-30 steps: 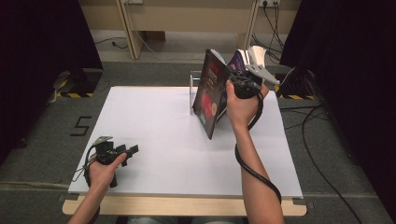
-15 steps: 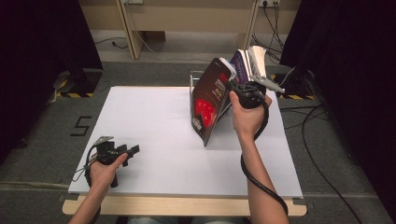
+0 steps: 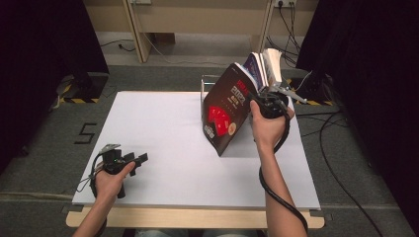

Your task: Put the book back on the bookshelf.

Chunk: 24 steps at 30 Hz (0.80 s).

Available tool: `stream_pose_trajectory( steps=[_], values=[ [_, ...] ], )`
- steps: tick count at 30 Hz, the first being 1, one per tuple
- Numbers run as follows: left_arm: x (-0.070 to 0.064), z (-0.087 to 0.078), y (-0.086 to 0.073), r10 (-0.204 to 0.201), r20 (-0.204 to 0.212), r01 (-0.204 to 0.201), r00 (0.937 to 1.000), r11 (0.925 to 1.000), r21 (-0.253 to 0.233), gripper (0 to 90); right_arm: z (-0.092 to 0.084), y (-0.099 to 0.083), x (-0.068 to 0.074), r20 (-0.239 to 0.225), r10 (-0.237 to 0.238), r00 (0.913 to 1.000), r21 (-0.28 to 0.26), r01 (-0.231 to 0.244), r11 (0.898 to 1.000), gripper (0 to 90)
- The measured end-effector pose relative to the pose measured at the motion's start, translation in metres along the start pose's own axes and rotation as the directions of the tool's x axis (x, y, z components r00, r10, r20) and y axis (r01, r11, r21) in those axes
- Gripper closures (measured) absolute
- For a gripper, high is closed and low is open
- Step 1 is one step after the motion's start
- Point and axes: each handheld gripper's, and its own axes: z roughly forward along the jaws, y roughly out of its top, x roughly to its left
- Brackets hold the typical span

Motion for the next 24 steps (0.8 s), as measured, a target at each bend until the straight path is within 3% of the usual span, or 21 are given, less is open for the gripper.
stream_pose_trajectory(
  steps=[5, 10, 13, 16, 19, 24],
  values=[
    [-0.001, 0.000, 0.000, 0.001, 0.001, -0.001, 1.0000, 1.0000, 0.002, 33.0, 0.010, -0.004, -0.010, 0.028, 0.012, 0.9995, 0.054, -0.013, 0.998, 61.9],
    [0.000, 0.000, 0.000, 0.001, 0.001, -0.001, 1.0000, 1.0000, 0.002, 33.1, 0.016, -0.004, -0.014, 0.046, 0.003, 0.9989, 0.064, -0.005, 0.998, 71.9],
    [0.000, 0.000, 0.000, 0.003, 0.001, -0.003, 1.0000, 1.0000, 0.004, 33.2, 0.018, -0.003, -0.015, 0.054, 0.008, 0.9985, 0.076, -0.012, 0.997, 83.1],
    [0.000, 0.000, 0.000, 0.010, -0.003, -0.010, 0.9999, 0.9999, 0.005, 33.5, 0.016, -0.001, -0.013, 0.033, 0.008, 0.9994, 0.089, -0.011, 0.996, 86.3],
    [0.000, 0.000, 0.000, 0.016, -0.009, -0.016, 0.9998, 0.9998, 0.008, 33.6, 0.012, -0.002, -0.005, 0.008, -0.029, 0.9995, 0.074, 0.029, 0.997, 86.8],
    [0.000, 0.000, -0.001, 0.032, -0.018, -0.031, 0.9993, 0.9995, 0.010, 33.8, 0.003, -0.002, 0.014, -0.004, -0.111, 0.9938, 0.004, 0.111, 0.994, 87.1]
  ],
)
